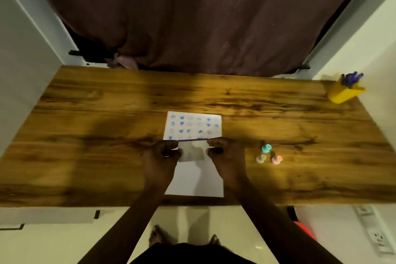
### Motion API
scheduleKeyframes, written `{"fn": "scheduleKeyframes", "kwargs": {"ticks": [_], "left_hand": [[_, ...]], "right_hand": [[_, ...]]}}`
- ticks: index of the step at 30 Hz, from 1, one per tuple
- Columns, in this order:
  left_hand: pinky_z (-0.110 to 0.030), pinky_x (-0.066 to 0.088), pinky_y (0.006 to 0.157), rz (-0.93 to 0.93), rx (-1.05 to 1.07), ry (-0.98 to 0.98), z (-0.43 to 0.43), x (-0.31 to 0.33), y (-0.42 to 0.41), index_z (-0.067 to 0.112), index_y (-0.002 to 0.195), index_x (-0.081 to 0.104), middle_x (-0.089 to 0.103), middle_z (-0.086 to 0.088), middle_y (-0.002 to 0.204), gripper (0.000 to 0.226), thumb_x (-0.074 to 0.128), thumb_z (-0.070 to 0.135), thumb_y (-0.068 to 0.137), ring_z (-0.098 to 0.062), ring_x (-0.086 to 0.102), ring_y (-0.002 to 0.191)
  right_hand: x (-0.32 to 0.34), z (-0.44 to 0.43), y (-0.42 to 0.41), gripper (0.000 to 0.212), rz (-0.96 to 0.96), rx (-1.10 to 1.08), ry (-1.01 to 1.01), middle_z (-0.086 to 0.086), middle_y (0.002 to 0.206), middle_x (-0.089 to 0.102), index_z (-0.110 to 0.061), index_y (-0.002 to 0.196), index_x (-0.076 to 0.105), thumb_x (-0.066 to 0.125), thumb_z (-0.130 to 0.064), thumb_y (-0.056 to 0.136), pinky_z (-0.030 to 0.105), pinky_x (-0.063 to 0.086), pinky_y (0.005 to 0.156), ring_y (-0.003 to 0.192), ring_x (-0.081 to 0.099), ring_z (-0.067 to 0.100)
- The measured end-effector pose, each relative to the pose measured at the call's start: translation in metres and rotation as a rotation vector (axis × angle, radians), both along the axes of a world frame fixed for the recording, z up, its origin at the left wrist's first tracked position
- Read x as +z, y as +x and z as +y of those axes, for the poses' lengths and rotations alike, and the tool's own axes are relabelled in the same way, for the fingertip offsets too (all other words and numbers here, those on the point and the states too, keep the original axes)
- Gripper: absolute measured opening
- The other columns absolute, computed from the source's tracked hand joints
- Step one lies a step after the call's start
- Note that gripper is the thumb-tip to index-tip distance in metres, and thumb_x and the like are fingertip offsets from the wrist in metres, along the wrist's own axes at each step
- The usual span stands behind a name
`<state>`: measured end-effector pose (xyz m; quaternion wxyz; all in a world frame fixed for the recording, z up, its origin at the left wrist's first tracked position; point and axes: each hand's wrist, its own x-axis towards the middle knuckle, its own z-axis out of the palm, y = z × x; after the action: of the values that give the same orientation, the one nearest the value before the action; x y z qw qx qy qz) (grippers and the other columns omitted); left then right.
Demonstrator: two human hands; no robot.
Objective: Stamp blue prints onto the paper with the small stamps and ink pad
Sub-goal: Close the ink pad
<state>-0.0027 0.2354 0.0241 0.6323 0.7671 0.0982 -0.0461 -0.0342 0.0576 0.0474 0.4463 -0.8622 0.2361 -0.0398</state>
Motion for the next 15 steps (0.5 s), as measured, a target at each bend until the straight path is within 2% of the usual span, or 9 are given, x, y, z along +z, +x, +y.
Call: {"fn": "scheduleKeyframes", "kwargs": {"ticks": [2,3,4,5,6,8,9,12,15], "left_hand": [[-0.032,0.061,0.091,-0.034,-0.024,0.099,-0.030,-0.005,-0.016,0.017,0.101,0.077,0.079,0.000,0.097,0.028,0.087,0.003,0.079,-0.003,0.074,0.084],[-0.016,0.057,0.087,-0.056,-0.040,0.147,-0.045,-0.007,-0.024,0.019,0.099,0.078,0.078,0.007,0.093,0.027,0.089,0.007,0.077,0.005,0.073,0.078],[-0.002,0.051,0.080,-0.064,-0.064,0.182,-0.059,-0.010,-0.032,0.020,0.098,0.080,0.077,0.015,0.088,0.027,0.090,0.009,0.076,0.013,0.071,0.077],[0.005,0.046,0.073,-0.064,-0.085,0.198,-0.071,-0.013,-0.039,0.021,0.097,0.081,0.074,0.022,0.084,0.026,0.090,0.010,0.075,0.020,0.068,0.077],[0.008,0.043,0.070,-0.058,-0.109,0.199,-0.085,-0.016,-0.047,0.022,0.095,0.081,0.072,0.027,0.081,0.026,0.090,0.009,0.074,0.024,0.066,0.077],[0.005,0.046,0.070,-0.037,-0.149,0.181,-0.111,-0.021,-0.060,0.025,0.094,0.081,0.072,0.028,0.079,0.026,0.090,0.009,0.075,0.021,0.068,0.077],[0.003,0.048,0.071,-0.024,-0.172,0.184,-0.123,-0.023,-0.066,0.028,0.093,0.080,0.072,0.028,0.078,0.026,0.089,0.010,0.075,0.020,0.069,0.077],[0.007,0.043,0.069,-0.019,-0.239,0.258,-0.157,-0.031,-0.079,0.029,0.092,0.080,0.068,0.030,0.075,0.022,0.087,0.014,0.077,0.017,0.066,0.067],[0.002,0.039,0.065,-0.026,-0.262,0.326,-0.184,-0.038,-0.086,0.021,0.095,0.080,0.072,0.018,0.084,0.017,0.087,0.017,0.079,0.010,0.062,0.071]], "right_hand": [[0.000,-0.029,-0.022,0.025,0.008,-0.046,0.050,-0.006,0.105,0.074,-0.011,0.114,0.075,0.076,-0.007,0.088,0.018,0.056,0.093,0.090,0.069,0.001],[0.000,-0.043,-0.034,0.025,0.020,-0.051,0.030,-0.010,0.102,0.072,-0.013,0.113,0.074,0.076,-0.009,0.089,0.011,0.054,0.087,0.087,0.067,-0.002],[-0.002,-0.057,-0.045,0.025,0.036,-0.051,-0.019,-0.012,0.103,0.073,-0.015,0.112,0.075,0.077,-0.011,0.088,0.012,0.054,0.086,0.088,0.068,-0.001],[-0.005,-0.069,-0.054,0.025,0.048,-0.056,-0.048,-0.011,0.106,0.075,-0.017,0.111,0.076,0.077,-0.011,0.087,0.017,0.056,0.087,0.091,0.070,0.002],[-0.007,-0.083,-0.065,0.025,0.059,-0.071,-0.066,-0.010,0.106,0.076,-0.019,0.110,0.077,0.078,-0.011,0.087,0.018,0.057,0.086,0.091,0.071,0.001],[-0.013,-0.109,-0.083,0.023,0.092,-0.105,-0.087,-0.013,0.100,0.076,-0.022,0.106,0.078,0.079,-0.011,0.086,0.004,0.050,0.073,0.082,0.068,-0.008],[-0.016,-0.121,-0.091,0.021,0.103,-0.133,-0.072,-0.012,0.097,0.077,-0.022,0.102,0.079,0.080,-0.010,0.085,0.002,0.049,0.070,0.080,0.068,-0.007],[-0.022,-0.152,-0.105,0.018,0.127,-0.197,-0.024,-0.003,0.096,0.080,-0.017,0.096,0.080,0.081,-0.007,0.082,0.028,0.059,0.084,0.089,0.075,0.012],[-0.026,-0.173,-0.112,0.015,0.150,-0.233,-0.014,-0.002,0.094,0.079,-0.015,0.092,0.078,0.081,-0.006,0.080,0.031,0.057,0.084,0.090,0.074,0.015]]}}
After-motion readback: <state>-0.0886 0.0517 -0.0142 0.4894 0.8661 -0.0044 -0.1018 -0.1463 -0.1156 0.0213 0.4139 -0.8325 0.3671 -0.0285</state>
